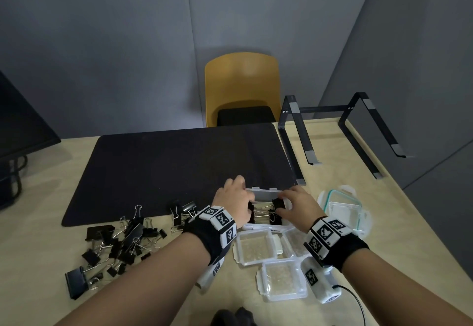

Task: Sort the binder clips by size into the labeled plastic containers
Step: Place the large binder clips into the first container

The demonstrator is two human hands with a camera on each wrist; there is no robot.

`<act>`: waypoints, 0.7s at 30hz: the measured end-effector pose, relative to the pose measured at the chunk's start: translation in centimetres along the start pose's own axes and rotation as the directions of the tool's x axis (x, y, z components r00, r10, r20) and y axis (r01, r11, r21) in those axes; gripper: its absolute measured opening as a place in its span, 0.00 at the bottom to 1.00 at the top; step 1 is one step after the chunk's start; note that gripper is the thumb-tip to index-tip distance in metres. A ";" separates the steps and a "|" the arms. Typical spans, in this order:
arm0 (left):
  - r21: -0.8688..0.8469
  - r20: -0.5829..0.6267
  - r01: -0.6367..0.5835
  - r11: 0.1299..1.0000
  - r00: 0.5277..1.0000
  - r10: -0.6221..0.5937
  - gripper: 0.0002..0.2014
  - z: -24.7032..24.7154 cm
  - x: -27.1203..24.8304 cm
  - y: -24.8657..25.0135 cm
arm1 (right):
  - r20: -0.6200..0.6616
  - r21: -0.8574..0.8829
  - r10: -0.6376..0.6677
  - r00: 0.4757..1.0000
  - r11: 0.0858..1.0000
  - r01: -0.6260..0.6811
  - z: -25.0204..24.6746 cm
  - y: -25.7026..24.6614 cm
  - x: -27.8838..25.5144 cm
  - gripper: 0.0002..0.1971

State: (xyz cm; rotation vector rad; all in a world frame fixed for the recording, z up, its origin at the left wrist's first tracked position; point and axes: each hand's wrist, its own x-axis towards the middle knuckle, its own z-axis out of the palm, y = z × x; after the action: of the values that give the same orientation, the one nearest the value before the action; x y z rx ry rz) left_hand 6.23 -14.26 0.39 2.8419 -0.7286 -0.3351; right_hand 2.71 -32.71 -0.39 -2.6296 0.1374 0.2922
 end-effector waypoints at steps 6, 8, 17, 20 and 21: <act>-0.084 0.016 0.052 0.995 0.999 -0.051 0.16 0.9 -1.0 -0.5 | 0.045 -0.058 -0.001 0.999 0.998 0.003 0.1 0.0 -0.5 0.24; -0.109 -0.001 0.060 0.992 0.998 -0.061 0.16 0.9 -1.4 -0.6 | 0.029 -0.069 -0.007 1.000 0.998 0.009 0.1 -0.1 -0.6 0.24; -0.321 -0.074 0.169 0.932 0.976 -0.203 0.18 0.1 -4.7 -3.8 | -0.085 -0.164 -0.119 0.989 0.981 0.103 -0.8 -3.6 -1.8 0.20; -0.329 -0.060 0.229 0.916 0.963 -0.262 0.18 -0.6 -5.7 -5.6 | -0.062 -0.098 -0.141 0.988 0.986 0.135 -0.5 -5.7 -2.1 0.19; -0.332 -0.050 0.253 0.909 0.957 -0.284 0.18 -0.8 -6.1 -6.2 | -0.050 -0.080 -0.151 0.987 0.986 0.147 -0.3 -6.4 -2.1 0.19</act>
State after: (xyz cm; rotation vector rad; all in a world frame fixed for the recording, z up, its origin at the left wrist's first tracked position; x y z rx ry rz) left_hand 4.05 -5.79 0.73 2.6178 -0.2317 -0.3188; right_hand 1.65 -27.13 3.35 -2.7069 -0.0533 0.1753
